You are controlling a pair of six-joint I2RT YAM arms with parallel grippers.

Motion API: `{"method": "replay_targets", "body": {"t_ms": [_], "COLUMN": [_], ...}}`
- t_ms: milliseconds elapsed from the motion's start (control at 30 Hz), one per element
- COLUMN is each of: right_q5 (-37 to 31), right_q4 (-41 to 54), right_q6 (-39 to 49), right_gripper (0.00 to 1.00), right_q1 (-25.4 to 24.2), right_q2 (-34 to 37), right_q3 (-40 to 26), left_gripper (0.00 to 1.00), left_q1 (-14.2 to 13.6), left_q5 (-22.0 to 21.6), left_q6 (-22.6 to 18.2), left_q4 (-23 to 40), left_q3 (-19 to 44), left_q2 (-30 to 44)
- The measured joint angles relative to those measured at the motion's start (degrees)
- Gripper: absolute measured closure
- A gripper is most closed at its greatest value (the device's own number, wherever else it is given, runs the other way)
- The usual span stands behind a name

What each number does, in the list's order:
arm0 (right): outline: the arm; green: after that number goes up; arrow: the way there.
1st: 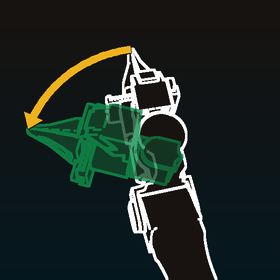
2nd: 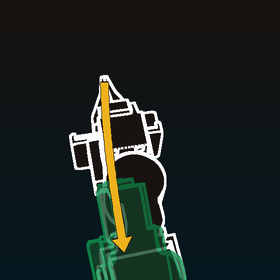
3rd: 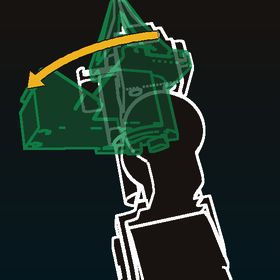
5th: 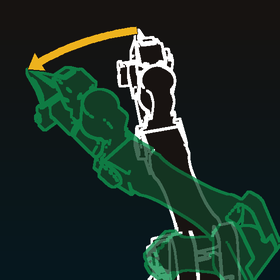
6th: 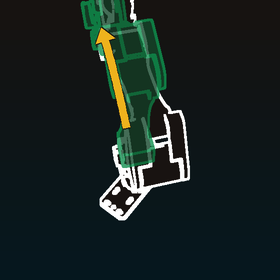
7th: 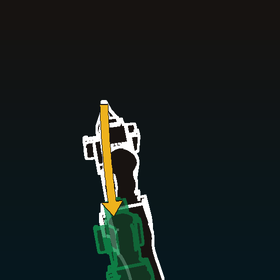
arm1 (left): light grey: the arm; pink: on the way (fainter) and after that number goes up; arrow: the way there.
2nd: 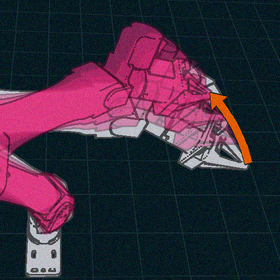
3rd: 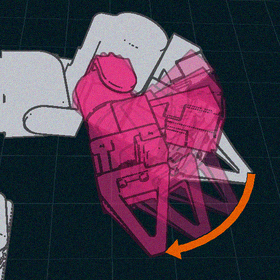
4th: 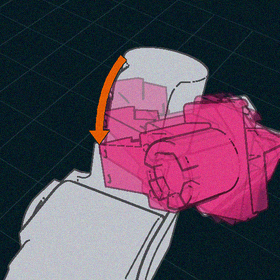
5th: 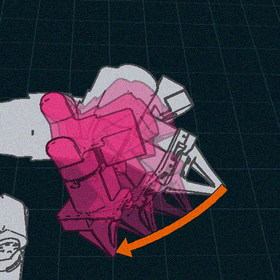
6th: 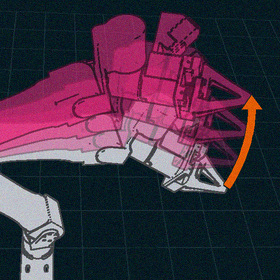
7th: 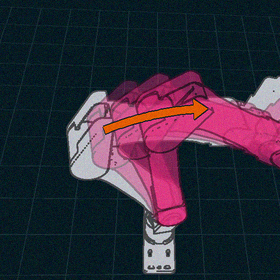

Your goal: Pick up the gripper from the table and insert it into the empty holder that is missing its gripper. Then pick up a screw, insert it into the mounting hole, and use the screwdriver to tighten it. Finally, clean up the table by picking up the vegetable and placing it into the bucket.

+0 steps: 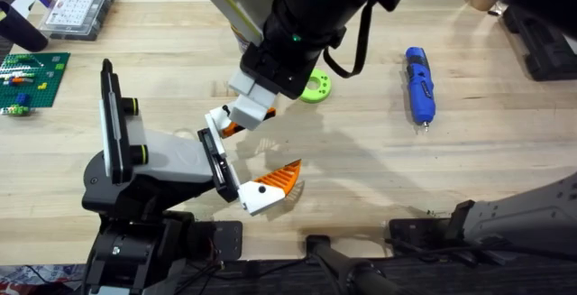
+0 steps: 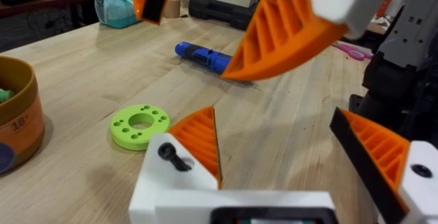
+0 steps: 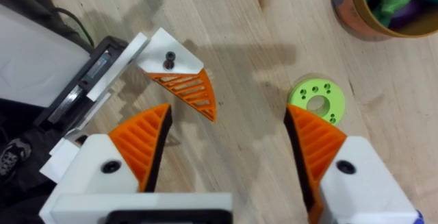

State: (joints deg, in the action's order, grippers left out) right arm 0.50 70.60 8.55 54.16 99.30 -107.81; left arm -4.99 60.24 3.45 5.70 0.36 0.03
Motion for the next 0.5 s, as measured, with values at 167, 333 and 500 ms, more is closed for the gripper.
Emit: {"method": "replay_targets", "body": {"t_ms": [167, 333, 500], "right_q5": [0.6, 1.4, 1.8], "right_q4": [0.0, -1.7, -1.8], "right_q6": [0.0, 0.0, 0.0], "right_gripper": [0.013, 0.013, 0.013], "right_q1": [0.0, 0.0, 0.0], "right_q2": [0.0, 0.0, 0.0], "right_q3": [0.1, 0.1, 0.1], "left_gripper": [0.012, 0.012, 0.013], "left_q1": [0.0, 0.0, 0.0], "left_q5": [0.0, 0.1, 0.1], "left_q6": [0.0, 0.0, 0.1], "left_q4": [0.0, 0.0, 0.0], "left_q3": [0.0, 0.0, 0.0], "left_q2": [0.0, 0.0, 0.0]}}
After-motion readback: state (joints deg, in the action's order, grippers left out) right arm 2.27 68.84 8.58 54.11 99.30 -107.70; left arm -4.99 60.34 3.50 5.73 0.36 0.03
